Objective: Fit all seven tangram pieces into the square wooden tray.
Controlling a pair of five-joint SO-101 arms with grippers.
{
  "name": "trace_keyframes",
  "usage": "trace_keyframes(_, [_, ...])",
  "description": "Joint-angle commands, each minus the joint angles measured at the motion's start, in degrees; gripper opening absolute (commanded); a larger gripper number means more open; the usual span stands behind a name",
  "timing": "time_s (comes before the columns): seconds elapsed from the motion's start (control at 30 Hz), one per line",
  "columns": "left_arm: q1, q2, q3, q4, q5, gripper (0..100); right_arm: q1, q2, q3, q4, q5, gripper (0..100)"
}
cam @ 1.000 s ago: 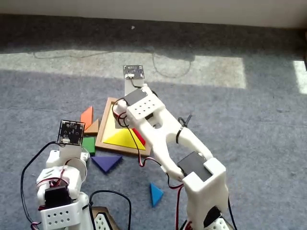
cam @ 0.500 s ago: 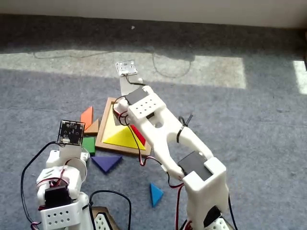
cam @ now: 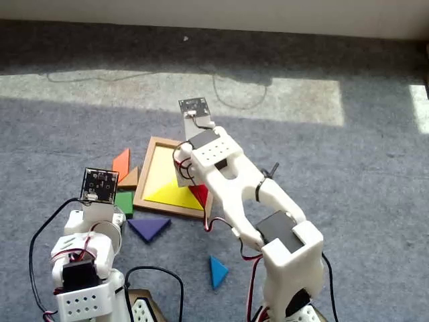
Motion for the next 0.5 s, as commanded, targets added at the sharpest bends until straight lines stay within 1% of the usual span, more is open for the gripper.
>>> trace_keyframes(0.0, [-0.57, -1.80, -0.22, -0.79, -0.70, 15, 0.31, -1.71, 0.66, 7.34, 0.70, 1.4])
trace_keyframes(0.17, [-0.57, -1.80, -0.22, -0.88, -0.70, 15, 0.57, -1.63, -2.33, 12.18, 5.45, 1.4])
trace_keyframes(0.33, [-0.57, -1.80, -0.22, -1.05, -0.70, 15, 0.92, -1.71, -9.45, 23.08, 8.97, 0.5])
trace_keyframes(0.47, [-0.66, -1.80, -0.31, -1.05, -0.70, 15, 4.09, -1.71, -17.36, 33.19, 13.89, 0.5])
